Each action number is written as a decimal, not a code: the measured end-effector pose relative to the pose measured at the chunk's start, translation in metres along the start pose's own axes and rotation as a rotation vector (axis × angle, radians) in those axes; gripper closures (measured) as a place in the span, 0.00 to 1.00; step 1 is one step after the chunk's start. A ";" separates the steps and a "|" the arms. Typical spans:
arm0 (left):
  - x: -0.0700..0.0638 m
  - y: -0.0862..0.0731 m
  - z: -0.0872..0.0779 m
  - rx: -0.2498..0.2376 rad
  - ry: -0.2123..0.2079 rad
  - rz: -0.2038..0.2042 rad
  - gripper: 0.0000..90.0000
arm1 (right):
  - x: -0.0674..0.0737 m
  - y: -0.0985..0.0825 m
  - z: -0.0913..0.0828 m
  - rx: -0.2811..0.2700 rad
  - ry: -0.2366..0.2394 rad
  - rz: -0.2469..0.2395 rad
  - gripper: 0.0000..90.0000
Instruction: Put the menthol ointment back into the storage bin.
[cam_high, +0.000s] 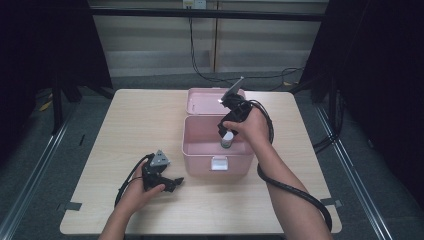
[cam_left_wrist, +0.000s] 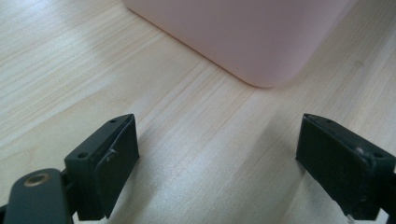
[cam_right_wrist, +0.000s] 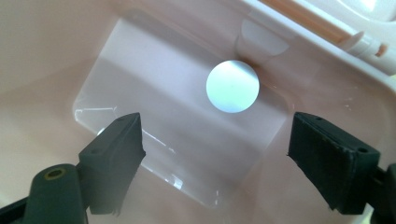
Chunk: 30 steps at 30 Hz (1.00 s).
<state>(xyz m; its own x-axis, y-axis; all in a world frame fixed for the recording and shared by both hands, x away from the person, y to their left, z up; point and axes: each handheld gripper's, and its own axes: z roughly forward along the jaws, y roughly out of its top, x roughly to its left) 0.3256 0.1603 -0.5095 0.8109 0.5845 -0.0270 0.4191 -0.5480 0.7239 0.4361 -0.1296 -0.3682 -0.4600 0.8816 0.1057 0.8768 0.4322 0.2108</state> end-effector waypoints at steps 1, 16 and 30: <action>0.000 0.000 0.000 0.000 0.000 0.000 0.14 | 0.001 -0.001 -0.001 0.002 0.004 -0.005 0.19; 0.000 0.000 0.000 0.000 0.000 0.000 0.14 | 0.017 -0.008 -0.015 -0.002 0.033 -0.131 0.20; 0.000 0.000 0.000 0.000 0.003 0.000 0.14 | 0.014 -0.023 -0.029 -0.007 0.064 -0.216 0.20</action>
<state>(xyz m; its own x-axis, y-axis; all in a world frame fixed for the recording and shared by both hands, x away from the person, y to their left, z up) 0.3254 0.1601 -0.5095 0.8098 0.5862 -0.0249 0.4189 -0.5479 0.7241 0.4055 -0.1330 -0.3434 -0.6449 0.7550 0.1186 0.7562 0.6079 0.2422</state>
